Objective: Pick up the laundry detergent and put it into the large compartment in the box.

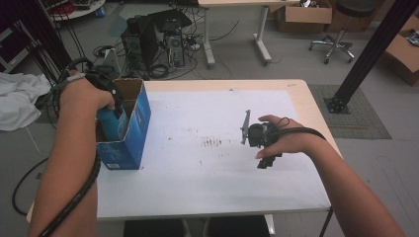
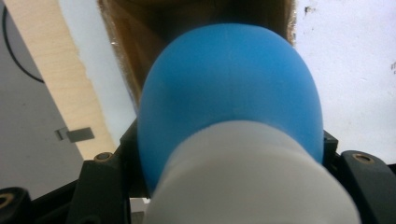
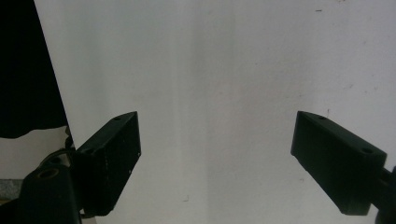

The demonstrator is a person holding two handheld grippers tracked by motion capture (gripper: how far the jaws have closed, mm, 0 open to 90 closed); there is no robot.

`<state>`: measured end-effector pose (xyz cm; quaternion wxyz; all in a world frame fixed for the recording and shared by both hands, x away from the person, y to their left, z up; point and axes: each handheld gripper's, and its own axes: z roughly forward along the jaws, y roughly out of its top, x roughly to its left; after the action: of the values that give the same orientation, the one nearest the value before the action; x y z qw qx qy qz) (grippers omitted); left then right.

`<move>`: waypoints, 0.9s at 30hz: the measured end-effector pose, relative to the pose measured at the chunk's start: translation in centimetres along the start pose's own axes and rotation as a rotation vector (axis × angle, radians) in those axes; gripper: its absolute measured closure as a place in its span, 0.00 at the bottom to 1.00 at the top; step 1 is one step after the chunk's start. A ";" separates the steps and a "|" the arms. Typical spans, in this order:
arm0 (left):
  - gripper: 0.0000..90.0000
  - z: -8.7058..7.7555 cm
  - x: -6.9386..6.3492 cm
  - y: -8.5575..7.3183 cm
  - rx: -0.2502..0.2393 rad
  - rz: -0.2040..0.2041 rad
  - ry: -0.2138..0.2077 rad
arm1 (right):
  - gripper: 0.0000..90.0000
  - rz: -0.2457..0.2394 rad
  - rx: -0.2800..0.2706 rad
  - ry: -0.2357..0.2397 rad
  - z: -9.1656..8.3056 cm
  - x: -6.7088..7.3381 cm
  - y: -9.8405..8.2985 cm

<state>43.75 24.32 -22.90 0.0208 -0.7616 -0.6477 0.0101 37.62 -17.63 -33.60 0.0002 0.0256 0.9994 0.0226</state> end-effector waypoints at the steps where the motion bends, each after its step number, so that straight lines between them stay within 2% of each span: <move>1: 0.43 0.3 0.1 0.1 0.003 0.006 0.000 | 0.18 -0.001 0.001 0.001 0.0 0.0 0.0; 7: 0.43 1.7 0.1 0.4 0.003 0.015 0.013 | 0.18 -0.003 0.006 0.001 0.1 0.0 0.1; 22: 0.43 4.8 0.3 0.7 0.020 0.009 0.005 | 0.18 -0.006 0.001 -0.008 0.0 0.1 -0.1; 27: 0.43 5.4 0.3 0.7 0.021 0.003 0.024 | 0.18 -0.005 0.003 -0.010 0.0 0.1 -0.1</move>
<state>44.26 24.63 -28.35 0.0363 -0.7623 -0.6462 0.0078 37.53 -17.69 -33.61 0.0051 0.0229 0.9995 0.0212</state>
